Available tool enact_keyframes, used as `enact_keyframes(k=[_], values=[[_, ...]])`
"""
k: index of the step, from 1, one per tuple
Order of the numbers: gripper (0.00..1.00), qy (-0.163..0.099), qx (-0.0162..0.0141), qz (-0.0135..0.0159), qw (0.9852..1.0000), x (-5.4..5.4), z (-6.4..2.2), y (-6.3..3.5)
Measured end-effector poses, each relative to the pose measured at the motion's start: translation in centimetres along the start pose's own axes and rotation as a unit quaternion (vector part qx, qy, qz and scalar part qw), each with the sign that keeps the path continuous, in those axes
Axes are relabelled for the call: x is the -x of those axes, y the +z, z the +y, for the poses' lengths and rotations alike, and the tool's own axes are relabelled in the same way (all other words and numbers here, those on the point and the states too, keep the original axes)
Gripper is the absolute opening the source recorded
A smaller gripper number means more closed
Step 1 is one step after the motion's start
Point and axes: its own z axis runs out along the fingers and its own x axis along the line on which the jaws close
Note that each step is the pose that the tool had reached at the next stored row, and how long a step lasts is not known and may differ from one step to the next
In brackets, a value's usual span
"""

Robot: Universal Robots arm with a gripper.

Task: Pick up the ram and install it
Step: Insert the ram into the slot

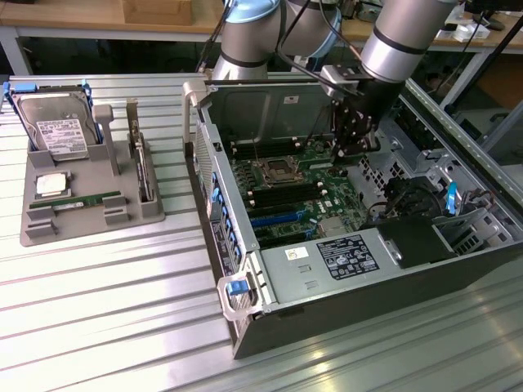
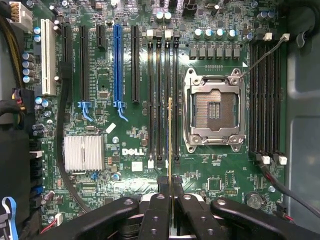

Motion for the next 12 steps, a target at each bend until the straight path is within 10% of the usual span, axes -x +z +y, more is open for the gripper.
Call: enact_keyframes(k=[12], values=[[0.12, 0.0, 0.0, 0.0, 1.0, -0.02, 0.18, 0.72]])
